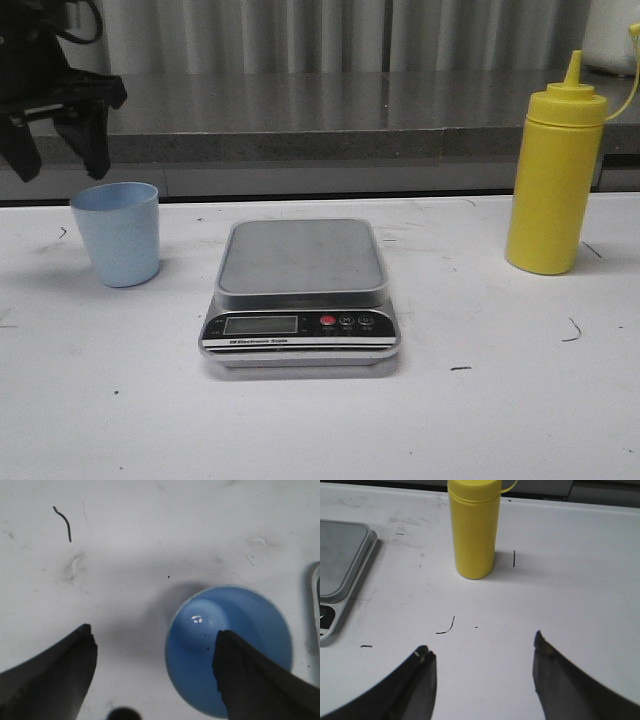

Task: Pour seasoning into cup on scale with both arms
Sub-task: 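Lower the left gripper over the light blue cup and close on its rim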

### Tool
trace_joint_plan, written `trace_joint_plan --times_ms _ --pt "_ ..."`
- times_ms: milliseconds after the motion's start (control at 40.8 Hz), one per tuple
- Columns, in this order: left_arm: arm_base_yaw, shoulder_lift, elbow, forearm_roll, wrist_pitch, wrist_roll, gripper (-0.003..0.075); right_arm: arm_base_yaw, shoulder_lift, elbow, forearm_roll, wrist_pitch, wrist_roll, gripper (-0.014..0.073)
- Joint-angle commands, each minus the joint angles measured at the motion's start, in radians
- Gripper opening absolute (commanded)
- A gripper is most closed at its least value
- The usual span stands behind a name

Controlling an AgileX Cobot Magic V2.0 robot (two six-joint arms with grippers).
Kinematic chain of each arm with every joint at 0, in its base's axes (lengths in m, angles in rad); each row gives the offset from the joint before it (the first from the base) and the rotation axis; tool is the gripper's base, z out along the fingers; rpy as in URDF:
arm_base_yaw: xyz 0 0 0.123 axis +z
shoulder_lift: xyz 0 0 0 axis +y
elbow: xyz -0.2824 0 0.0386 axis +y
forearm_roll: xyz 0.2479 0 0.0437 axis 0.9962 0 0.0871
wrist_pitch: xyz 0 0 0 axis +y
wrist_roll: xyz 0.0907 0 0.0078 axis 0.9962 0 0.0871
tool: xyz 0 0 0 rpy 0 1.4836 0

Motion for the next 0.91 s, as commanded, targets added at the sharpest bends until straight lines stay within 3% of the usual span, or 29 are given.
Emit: trace_joint_plan --times_ms 0,220,735,882 --pt "-0.008 -0.011 -0.05 -0.008 -0.019 0.001 0.047 -0.002 0.005 -0.035 -0.008 -0.058 -0.007 0.0449" --pt "-0.008 0.038 -0.052 -0.008 -0.045 0.001 0.036 -0.002 0.005 -0.035 -0.008 -0.058 -0.007 0.0449" --pt "-0.008 0.042 -0.052 -0.016 -0.078 0.001 -0.0011 -0.002 0.005 -0.035 -0.008 -0.058 -0.007 0.0449" --pt "-0.008 0.04 -0.056 -0.016 -0.072 0.001 -0.002 -0.002 0.005 -0.035 -0.008 -0.058 -0.007 0.0449"
